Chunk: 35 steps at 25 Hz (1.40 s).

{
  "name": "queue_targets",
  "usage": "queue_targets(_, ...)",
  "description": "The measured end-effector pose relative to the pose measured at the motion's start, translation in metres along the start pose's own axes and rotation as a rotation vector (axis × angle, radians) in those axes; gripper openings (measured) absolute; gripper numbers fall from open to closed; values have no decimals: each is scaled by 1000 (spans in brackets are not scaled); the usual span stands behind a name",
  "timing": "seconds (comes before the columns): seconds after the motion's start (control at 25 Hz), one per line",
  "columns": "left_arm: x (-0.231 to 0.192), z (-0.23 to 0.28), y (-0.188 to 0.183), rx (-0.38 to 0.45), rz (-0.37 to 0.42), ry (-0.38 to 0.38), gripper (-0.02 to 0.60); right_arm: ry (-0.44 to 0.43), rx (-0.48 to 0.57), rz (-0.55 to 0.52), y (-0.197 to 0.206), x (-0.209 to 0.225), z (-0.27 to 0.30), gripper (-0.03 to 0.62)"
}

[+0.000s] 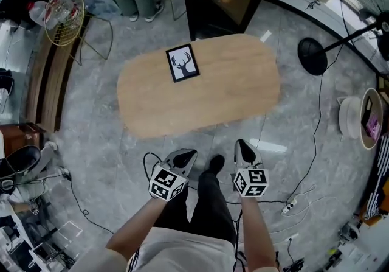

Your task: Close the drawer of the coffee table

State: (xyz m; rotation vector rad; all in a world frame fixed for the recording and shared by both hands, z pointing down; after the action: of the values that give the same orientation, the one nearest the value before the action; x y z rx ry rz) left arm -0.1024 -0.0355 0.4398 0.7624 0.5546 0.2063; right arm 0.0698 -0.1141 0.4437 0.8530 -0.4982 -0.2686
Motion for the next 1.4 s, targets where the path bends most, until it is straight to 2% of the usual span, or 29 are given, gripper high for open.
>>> queue_targets(0.16, 13, -21, -30, 42, 7, 9, 6, 8, 29, -54, -29, -10, -26, 11)
queue_targets(0.32, 33, -40, -55, 63, 17, 18, 6, 17, 46, -61, -50, -15, -58, 11)
queue_targets(0.84, 87, -118, -145, 187, 91, 45, 6, -42, 164, -148, -137, -55, -155, 11)
queue_targets(1.08, 103, -141, -184, 245, 129, 63, 6, -51, 228, -208, -180, -65, -184, 11)
queue_targets(1.4, 116, -163, -232, 321, 181, 78, 6, -64, 325, -224, -239, -78, -209, 11)
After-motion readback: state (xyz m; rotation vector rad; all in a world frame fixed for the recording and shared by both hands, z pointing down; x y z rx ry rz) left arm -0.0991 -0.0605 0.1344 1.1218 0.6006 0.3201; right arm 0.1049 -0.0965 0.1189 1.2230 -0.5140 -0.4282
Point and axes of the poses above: the fingertips, and each gripper's own axes: z forward along the fingers, x to its right, y out of its underside, the point moved 3 cm from there along -z, backward along the fingers, and after that the axes turned 1 degree about x, right-handed, at the moved point
